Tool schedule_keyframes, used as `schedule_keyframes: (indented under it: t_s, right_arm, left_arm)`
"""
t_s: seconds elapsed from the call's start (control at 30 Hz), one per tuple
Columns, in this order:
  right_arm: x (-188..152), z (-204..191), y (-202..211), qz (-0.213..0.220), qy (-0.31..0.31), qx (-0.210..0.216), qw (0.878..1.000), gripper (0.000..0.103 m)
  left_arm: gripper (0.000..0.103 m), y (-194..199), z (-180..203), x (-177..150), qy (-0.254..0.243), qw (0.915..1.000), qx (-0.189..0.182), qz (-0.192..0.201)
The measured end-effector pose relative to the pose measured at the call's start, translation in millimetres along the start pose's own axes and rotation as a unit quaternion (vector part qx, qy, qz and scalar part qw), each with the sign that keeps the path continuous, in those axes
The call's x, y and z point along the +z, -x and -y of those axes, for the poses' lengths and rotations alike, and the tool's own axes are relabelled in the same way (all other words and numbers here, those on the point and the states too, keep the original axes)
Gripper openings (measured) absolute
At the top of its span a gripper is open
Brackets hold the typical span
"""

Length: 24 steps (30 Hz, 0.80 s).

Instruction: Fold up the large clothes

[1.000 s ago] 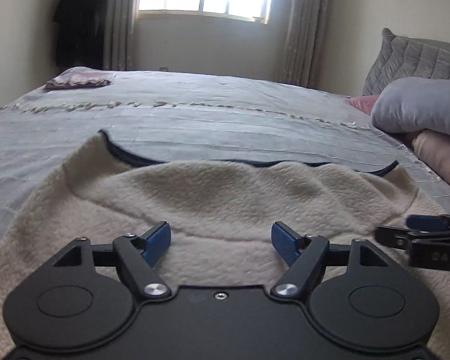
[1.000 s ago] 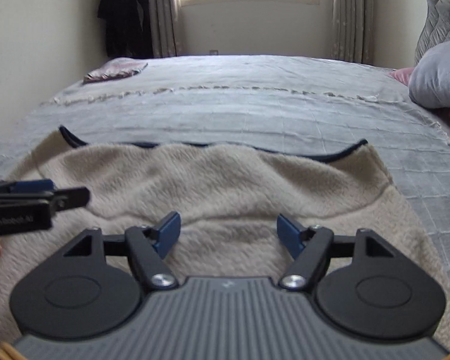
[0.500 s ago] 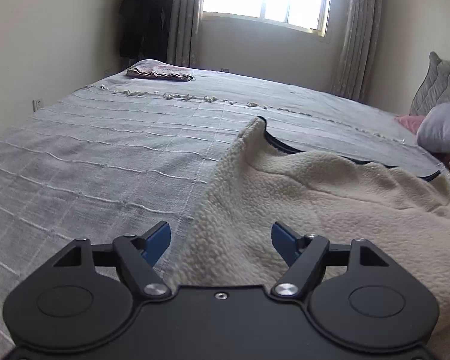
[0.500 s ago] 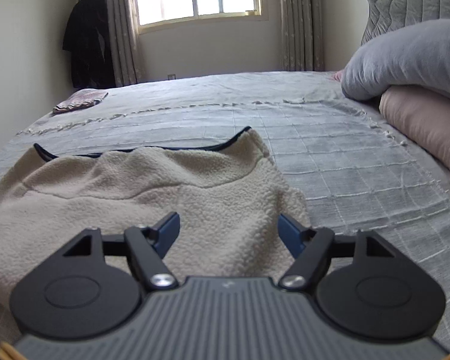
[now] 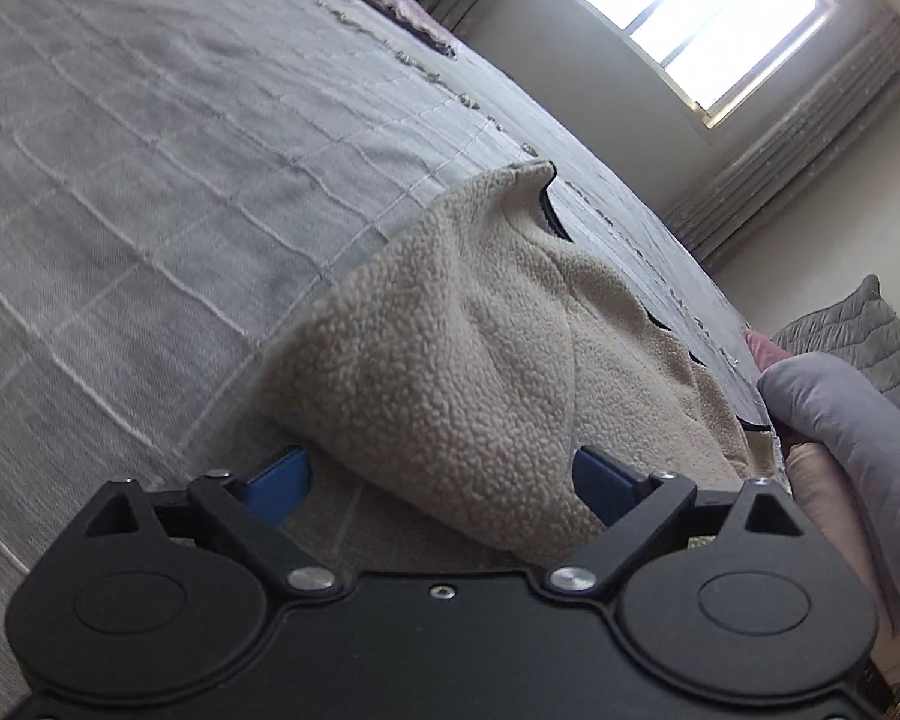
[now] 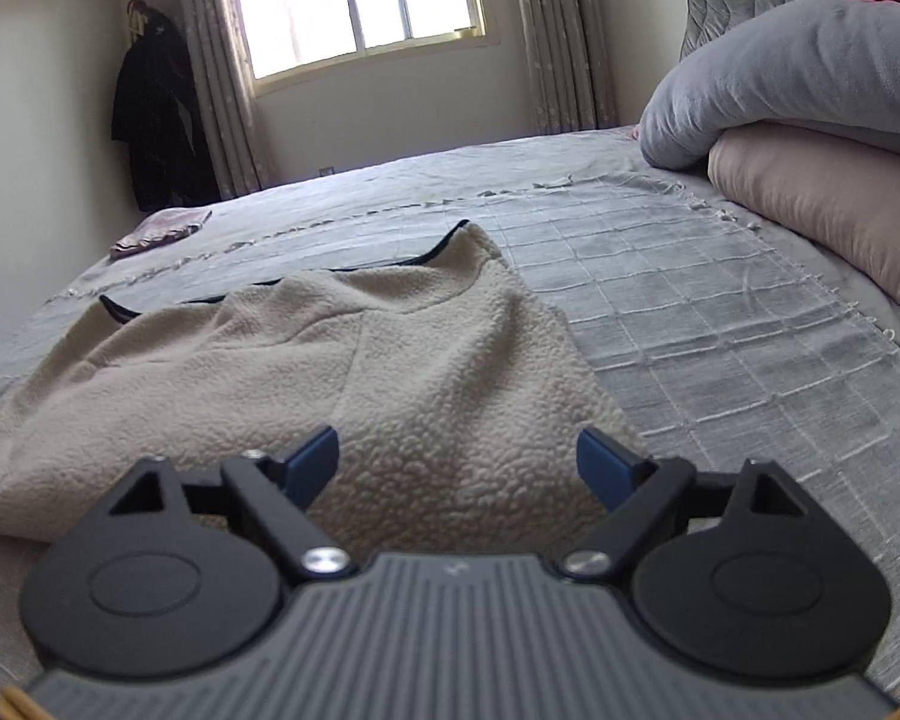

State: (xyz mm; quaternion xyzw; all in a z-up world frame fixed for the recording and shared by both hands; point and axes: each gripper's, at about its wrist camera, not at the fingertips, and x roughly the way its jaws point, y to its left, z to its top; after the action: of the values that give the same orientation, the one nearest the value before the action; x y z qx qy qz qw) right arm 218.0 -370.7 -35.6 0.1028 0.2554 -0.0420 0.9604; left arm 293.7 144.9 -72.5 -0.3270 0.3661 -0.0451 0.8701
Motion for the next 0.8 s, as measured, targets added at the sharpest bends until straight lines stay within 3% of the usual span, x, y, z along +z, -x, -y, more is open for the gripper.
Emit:
schedule_keyframes:
  t_s: [0.13,0.23,0.3,0.47,0.6,0.67,0.8]
  right_arm:
    - [-7,-11,1,0.007,0.023,0.024,0.999,0.087]
    - [-8,-16,0,0.015,0.024,0.038,0.999,0.087]
    - [-10,-16,-2,0.014,0.018,0.050,0.999,0.087]
    - [-12,-19,-6,0.021,0.027,0.038,0.999,0.087]
    - [-10,-23,1,0.036,0.013,0.055,0.998,0.087]
    - [-6,-32,4,0.044,0.009,0.068,0.997,0.086]
    - [8,-71,1,0.049,0.016,0.116,0.992,0.071]
  left_arm:
    - [0.094,-19,-6,-10,0.052,0.9982,-0.026,-0.014]
    - [0.094,-31,-10,-15,0.090,0.9945,-0.047,0.025]
    - [0.092,-40,-15,-17,0.134,0.9873,-0.073,0.043]
    - [0.091,-52,-5,-19,0.171,0.9777,-0.062,0.105]
    - [0.051,-59,-1,-21,0.192,0.9718,-0.016,0.136]
    - [0.046,-59,-3,-23,0.202,0.9683,-0.021,0.146]
    - [0.039,-52,2,-26,0.174,0.9709,-0.016,0.164]
